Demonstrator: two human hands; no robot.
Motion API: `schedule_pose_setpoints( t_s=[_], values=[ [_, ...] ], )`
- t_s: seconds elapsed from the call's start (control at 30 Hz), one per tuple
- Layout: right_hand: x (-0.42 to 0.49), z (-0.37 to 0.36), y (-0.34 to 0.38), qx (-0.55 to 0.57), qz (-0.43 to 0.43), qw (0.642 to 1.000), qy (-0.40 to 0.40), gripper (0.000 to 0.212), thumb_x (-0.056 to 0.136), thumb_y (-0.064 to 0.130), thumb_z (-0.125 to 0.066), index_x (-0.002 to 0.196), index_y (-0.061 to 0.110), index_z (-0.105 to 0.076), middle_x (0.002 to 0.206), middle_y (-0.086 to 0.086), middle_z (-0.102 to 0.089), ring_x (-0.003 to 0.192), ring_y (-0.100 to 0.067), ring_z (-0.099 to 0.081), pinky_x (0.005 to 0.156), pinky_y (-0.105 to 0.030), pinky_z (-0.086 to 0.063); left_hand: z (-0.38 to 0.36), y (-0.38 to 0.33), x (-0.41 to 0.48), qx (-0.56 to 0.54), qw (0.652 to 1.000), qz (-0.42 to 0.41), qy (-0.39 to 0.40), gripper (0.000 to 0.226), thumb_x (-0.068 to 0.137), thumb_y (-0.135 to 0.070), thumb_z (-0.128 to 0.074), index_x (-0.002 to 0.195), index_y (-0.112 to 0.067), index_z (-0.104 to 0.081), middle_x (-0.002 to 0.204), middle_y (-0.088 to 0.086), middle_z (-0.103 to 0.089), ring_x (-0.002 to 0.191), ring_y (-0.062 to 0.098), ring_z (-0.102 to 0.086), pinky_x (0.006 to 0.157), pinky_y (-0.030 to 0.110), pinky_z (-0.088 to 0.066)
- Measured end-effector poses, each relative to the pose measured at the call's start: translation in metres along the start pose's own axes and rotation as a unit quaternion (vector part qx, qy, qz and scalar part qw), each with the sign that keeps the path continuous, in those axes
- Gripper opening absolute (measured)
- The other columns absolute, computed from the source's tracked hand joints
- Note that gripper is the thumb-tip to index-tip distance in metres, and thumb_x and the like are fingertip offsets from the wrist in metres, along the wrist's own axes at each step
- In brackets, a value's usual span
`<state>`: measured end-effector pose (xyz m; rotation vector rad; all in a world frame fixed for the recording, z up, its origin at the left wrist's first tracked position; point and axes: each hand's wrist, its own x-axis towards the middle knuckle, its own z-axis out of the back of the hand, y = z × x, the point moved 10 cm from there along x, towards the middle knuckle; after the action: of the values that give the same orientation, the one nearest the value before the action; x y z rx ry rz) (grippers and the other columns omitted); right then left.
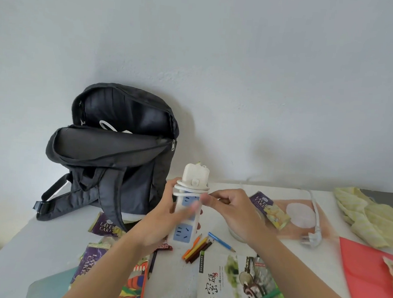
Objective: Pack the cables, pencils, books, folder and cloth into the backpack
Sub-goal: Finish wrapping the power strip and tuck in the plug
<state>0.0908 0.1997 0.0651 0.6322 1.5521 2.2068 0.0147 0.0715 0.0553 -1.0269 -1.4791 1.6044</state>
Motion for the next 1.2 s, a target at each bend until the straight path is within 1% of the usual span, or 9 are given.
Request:
schedule_pose_setpoints(
  t_s=[0.17,0.3,0.4,0.53,0.63,0.83,1.0,1.07,1.2],
  values=[
    [-0.007,0.007,0.008,0.004,-0.006,1.000,-0.023,0.057,0.082,0.077,-0.062,0.088,0.024,-0.081,0.074,-0.022,-0.069,0.069,-0.042,-0.056,0.066,-0.045,-0.044,-0.002,-0.013,0.005,0.009,0.995,-0.058,-0.082,0.043,0.098,-0.043,-0.057,0.136,-0.048,-0.037,0.117,0.002,-0.070,0.100,0.019,-0.073,0.089,0.039,-0.061],
    [-0.012,0.008,-0.004,0.017,-0.062,0.998,-0.013,0.057,0.098,0.053,-0.060,0.081,-0.001,-0.068,0.053,0.002,-0.023,0.046,-0.012,-0.022,0.052,-0.029,-0.023,-0.005,-0.024,0.009,0.066,0.982,-0.121,-0.131,0.045,0.094,-0.045,-0.058,0.132,-0.041,-0.034,0.117,-0.005,-0.065,0.102,0.012,-0.071,0.090,0.035,-0.059],
    [-0.016,0.009,-0.003,0.055,-0.084,0.995,-0.008,0.050,0.096,0.048,-0.065,0.067,0.010,-0.052,0.050,0.009,-0.029,0.044,-0.010,-0.028,0.051,-0.023,-0.027,-0.011,-0.017,0.011,0.033,0.985,-0.104,-0.134,0.045,0.096,-0.043,-0.059,0.133,-0.042,-0.032,0.121,-0.006,-0.065,0.107,0.007,-0.069,0.091,0.031,-0.055],
    [-0.017,0.011,0.001,0.057,-0.059,0.996,-0.034,0.044,0.086,0.053,-0.072,0.091,0.010,-0.061,0.068,0.001,-0.060,0.064,-0.024,-0.065,0.064,-0.043,-0.058,-0.020,0.001,0.018,-0.102,0.985,-0.053,-0.127,0.047,0.089,-0.047,-0.065,0.128,-0.034,-0.042,0.115,-0.006,-0.073,0.113,0.017,-0.071,0.095,0.044,-0.056],
    [-0.017,0.013,0.002,-0.020,-0.043,0.998,-0.038,0.035,0.095,0.045,-0.067,0.100,0.012,-0.055,0.087,0.001,-0.062,0.074,-0.023,-0.064,0.078,-0.047,-0.058,-0.019,0.005,0.018,-0.143,0.978,-0.042,-0.147,0.042,0.092,-0.034,-0.067,0.124,-0.016,-0.047,0.113,-0.001,-0.074,0.108,0.019,-0.072,0.091,0.042,-0.057],
    [-0.012,0.006,0.010,-0.079,-0.028,0.996,0.017,0.028,0.100,0.042,-0.058,0.102,0.017,-0.046,0.098,-0.019,-0.065,0.087,-0.040,-0.066,0.076,-0.055,-0.055,0.012,-0.013,0.017,0.026,0.983,-0.033,-0.178,0.039,0.086,-0.026,-0.080,0.115,-0.012,-0.058,0.115,0.008,-0.073,0.103,0.022,-0.074,0.090,0.040,-0.061],
    [-0.005,0.001,0.039,-0.190,0.041,0.976,0.101,0.019,0.105,0.031,-0.053,0.098,0.018,-0.042,0.067,0.002,-0.046,0.053,-0.012,-0.036,0.053,-0.025,-0.032,0.026,-0.057,0.016,0.154,0.984,-0.065,-0.069,0.091,0.064,-0.013,-0.095,0.135,-0.036,-0.043,0.104,0.006,-0.073,0.088,0.024,-0.074,0.079,0.034,-0.063],
    [-0.003,-0.002,0.053,-0.246,0.078,0.959,0.118,0.017,0.105,0.029,-0.054,0.097,0.020,-0.042,0.064,0.005,-0.045,0.048,-0.009,-0.035,0.050,-0.022,-0.031,0.029,-0.076,0.016,0.253,0.962,-0.092,-0.041,0.103,0.059,-0.023,-0.100,0.139,-0.046,-0.039,0.100,0.007,-0.072,0.083,0.024,-0.072,0.078,0.035,-0.062],
    [0.009,-0.008,0.071,-0.315,0.111,0.933,0.138,0.014,0.103,0.027,-0.060,0.098,0.019,-0.049,0.067,0.006,-0.050,0.053,-0.012,-0.042,0.055,-0.028,-0.035,0.027,-0.093,0.026,0.496,0.862,-0.106,-0.014,0.066,0.056,-0.061,-0.091,0.112,-0.045,-0.061,0.099,-0.015,-0.069,0.089,0.007,-0.064,0.081,0.037,-0.057]
  ],
)
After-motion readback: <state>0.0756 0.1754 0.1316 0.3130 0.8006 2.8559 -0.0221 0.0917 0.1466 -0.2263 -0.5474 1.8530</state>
